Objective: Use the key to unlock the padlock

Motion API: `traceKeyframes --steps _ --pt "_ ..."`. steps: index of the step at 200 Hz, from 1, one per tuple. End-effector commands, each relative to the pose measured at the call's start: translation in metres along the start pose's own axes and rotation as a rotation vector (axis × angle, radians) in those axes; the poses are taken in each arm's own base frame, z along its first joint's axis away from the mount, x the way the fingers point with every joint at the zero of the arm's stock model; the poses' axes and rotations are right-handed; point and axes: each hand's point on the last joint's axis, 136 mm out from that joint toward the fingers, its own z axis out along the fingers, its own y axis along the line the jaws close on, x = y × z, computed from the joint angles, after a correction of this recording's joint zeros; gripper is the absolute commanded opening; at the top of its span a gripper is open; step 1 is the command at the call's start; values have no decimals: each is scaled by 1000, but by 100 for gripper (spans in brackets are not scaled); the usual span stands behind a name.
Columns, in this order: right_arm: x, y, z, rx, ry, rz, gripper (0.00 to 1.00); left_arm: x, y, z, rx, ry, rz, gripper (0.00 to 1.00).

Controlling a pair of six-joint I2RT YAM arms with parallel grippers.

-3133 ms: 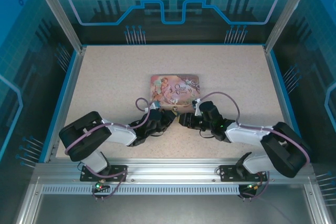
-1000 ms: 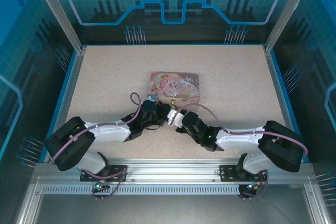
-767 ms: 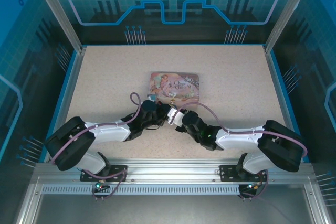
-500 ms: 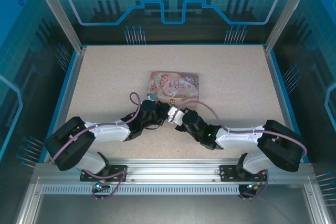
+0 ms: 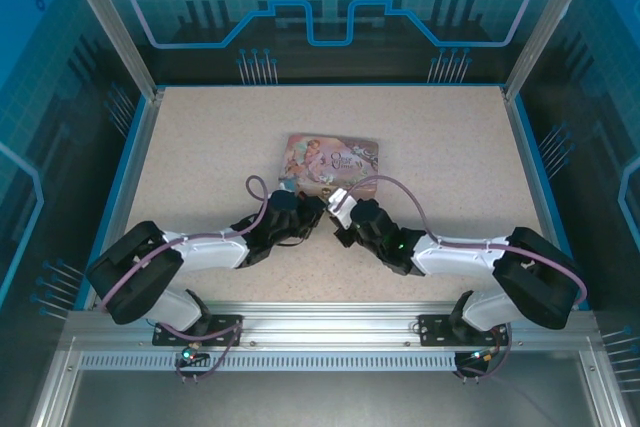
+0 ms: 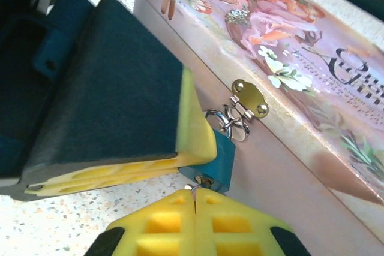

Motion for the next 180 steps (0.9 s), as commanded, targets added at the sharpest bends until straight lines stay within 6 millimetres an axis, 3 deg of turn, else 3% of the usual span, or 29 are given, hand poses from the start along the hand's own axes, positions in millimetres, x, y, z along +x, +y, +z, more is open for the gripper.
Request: traceKeyframes --steps 1,40,87,146,180 --pt "-6 -6 -2 -43 -7 213 0 8 -37 0 130 37 -7 0" --pt "-4 -17 -4 -90 -19 451 0 9 -39 3 134 38 -7 0" --pt "19 -22 2 -90 25 669 0 9 -37 5 129 39 -4 0" --pt "21 -21 10 -145 10 784 0 12 -34 8 127 45 -9 0" --pt "19 -22 9 -139 10 764 0 11 -33 8 125 41 -4 0"
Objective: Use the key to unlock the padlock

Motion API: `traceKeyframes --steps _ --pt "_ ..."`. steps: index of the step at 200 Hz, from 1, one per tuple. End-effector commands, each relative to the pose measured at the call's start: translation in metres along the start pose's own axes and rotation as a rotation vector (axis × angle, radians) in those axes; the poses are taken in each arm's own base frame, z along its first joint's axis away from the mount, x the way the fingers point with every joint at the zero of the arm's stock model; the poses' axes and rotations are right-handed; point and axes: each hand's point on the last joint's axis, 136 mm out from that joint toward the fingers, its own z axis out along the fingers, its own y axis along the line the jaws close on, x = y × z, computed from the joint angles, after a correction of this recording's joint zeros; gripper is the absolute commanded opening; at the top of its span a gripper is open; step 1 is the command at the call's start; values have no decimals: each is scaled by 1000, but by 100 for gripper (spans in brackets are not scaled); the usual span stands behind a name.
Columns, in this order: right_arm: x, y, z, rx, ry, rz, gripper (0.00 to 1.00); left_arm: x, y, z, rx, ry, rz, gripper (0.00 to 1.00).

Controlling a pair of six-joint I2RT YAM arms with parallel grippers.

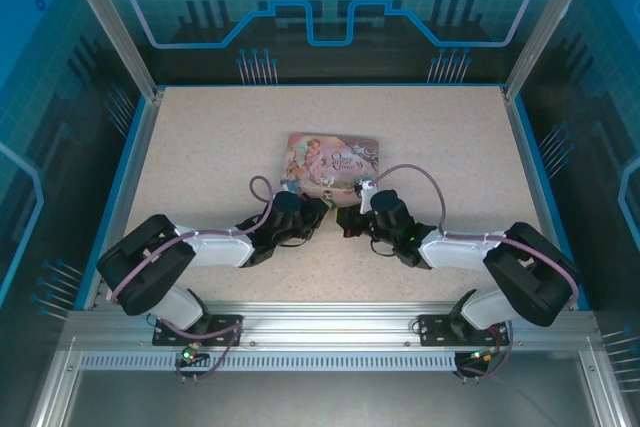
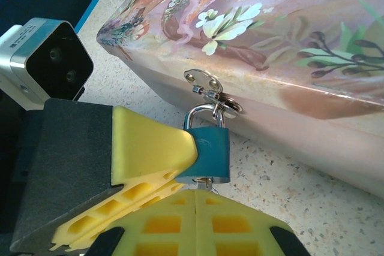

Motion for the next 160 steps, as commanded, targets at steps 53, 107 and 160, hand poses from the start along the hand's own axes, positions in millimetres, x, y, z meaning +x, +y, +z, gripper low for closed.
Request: traceKeyframes --steps 53,107,160 --pt "-14 -27 -28 153 -51 -220 43 6 -45 -6 131 23 3 0" --pt "-26 10 -43 199 -85 -834 76 -2 -46 -12 127 41 6 0" --pt "-51 15 -51 421 -91 -1234 82 -17 -45 -24 117 35 21 0"
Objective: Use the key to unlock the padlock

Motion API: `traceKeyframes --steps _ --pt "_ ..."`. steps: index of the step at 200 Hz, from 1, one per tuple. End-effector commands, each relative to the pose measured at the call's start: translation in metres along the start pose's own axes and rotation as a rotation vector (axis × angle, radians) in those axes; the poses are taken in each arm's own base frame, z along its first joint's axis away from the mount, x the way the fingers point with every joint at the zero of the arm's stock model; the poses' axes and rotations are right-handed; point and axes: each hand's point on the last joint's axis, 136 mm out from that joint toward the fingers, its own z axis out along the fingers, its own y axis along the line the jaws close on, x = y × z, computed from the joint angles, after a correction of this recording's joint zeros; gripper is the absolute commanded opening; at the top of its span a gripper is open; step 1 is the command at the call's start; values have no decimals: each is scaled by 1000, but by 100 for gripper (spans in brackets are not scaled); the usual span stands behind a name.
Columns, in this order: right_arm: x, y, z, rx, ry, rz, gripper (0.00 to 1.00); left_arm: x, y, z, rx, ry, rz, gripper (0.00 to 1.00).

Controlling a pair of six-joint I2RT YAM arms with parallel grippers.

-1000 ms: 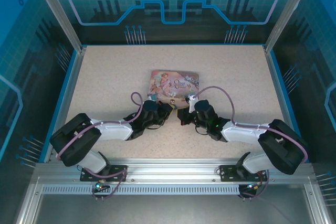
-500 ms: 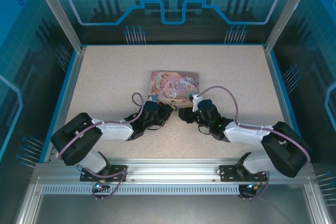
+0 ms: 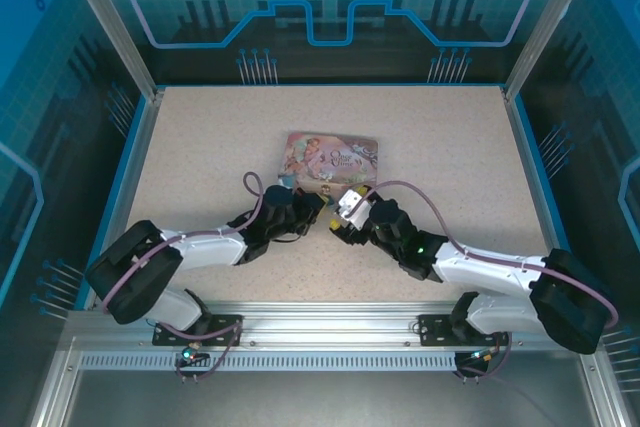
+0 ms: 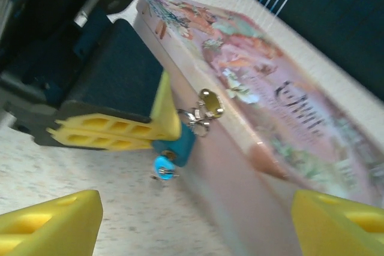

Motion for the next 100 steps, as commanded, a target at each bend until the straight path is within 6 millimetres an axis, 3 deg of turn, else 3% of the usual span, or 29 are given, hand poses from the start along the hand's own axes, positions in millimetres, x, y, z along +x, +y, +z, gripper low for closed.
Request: traceKeyframes --steps 1,51,100 --pt "-7 -23 -4 154 52 -260 82 -4 -30 -11 86 12 37 0" --pt "3 -1 10 200 121 -477 76 -9 -38 -16 97 38 40 0" --pt "-15 2 19 185 63 -503 67 -10 -37 -17 103 41 30 0"
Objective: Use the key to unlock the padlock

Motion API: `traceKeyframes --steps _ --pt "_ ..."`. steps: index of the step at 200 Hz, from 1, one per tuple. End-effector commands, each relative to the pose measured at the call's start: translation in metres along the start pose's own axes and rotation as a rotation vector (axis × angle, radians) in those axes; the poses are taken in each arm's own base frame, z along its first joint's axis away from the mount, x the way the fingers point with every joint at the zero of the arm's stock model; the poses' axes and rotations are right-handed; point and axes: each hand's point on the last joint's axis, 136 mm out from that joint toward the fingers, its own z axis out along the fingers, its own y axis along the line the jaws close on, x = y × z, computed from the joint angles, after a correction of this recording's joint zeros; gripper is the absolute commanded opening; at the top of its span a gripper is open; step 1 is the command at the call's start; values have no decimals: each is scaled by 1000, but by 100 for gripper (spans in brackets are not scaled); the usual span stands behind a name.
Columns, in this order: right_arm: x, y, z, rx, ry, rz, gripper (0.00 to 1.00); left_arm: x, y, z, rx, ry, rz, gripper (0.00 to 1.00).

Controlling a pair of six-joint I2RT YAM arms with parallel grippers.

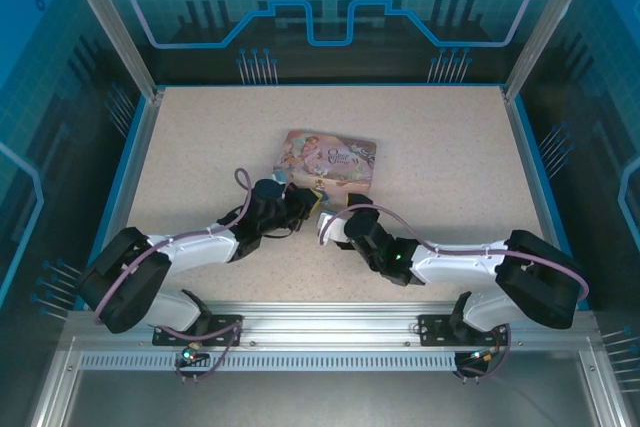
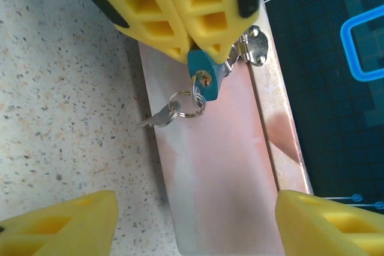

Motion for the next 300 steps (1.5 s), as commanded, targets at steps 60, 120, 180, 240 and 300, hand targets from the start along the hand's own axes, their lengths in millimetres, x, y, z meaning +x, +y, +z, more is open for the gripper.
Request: traceKeyframes --steps 60,120,180,240,300 --pt "-38 -20 5 34 -115 8 56 2 -35 -6 97 23 39 0" --pt "-45 -11 10 -10 -131 11 42 0 -36 -7 98 14 40 0" --pt "-46 -1 13 -46 -125 20 29 1 -38 -7 98 18 42 0" --pt "-41 2 21 -46 -95 24 23 1 -38 -8 98 19 42 0" --pt "-35 0 29 -40 -72 45 17 1 -39 -9 98 17 44 0"
